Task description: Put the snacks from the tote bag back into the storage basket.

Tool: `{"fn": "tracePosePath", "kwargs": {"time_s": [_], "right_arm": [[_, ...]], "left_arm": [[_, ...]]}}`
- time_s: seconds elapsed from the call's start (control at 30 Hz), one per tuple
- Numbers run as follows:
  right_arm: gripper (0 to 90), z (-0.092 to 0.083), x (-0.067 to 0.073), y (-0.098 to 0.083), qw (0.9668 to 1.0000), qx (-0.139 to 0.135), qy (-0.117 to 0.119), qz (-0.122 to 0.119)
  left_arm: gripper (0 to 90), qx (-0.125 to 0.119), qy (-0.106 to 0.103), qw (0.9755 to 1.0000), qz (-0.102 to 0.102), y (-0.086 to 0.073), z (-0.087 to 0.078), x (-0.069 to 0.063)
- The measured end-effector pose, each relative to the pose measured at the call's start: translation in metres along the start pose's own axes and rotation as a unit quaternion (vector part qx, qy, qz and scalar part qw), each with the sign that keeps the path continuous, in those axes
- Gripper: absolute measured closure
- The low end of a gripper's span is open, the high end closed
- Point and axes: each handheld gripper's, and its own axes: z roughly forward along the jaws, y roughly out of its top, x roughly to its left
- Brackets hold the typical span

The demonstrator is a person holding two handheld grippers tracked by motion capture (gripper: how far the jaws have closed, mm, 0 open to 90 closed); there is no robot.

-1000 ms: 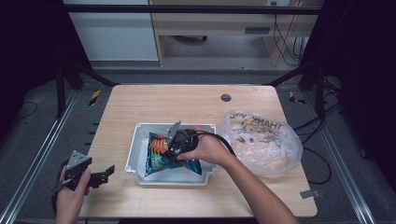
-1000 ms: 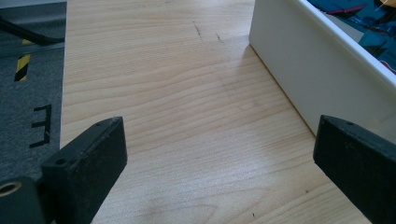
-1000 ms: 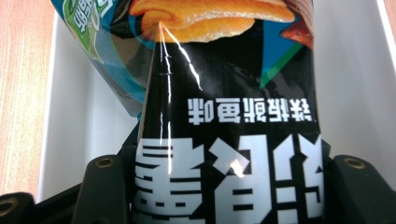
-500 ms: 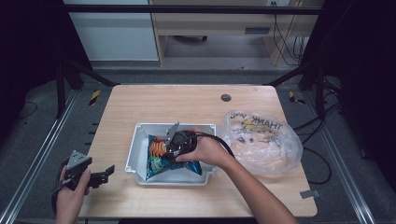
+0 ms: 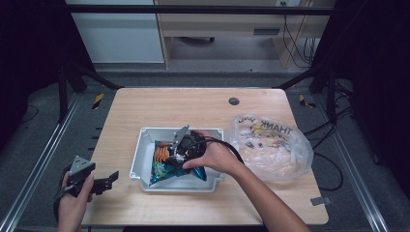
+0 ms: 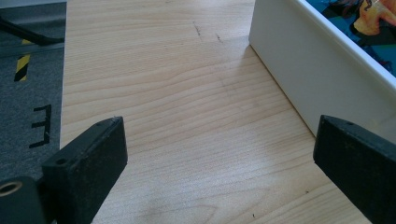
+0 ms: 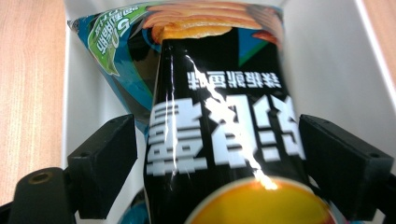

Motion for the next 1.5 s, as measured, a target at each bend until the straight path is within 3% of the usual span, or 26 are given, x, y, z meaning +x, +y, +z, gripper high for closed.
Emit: {"fn": "tracePosePath", "kwargs": {"time_s": [0.77,1.03,1.33,1.5], "right_arm": [[8.9,-0.047,-0.003,-0.011,0.9976,-0.049,-0.031,0.036],[8.5,-0.07,-0.006,-0.017,0.9927,-0.074,-0.078,0.056],[7.8,-0.092,-0.006,-0.026,0.9881,-0.082,-0.104,0.078],[7.8,-0.106,-0.005,-0.033,0.984,-0.09,-0.127,0.087]], "left_arm": [[2.7,0.003,0.0,1.0,0.001,0.0,0.0,0.0],[2.7,0.003,0.0,1.0,0.002,0.0,0.0,0.0],[2.7,0.002,0.001,1.0,0.0,0.0,0.001,-0.001],[2.7,0.003,0.002,1.0,0.001,0.0,0.001,-0.001]]}}
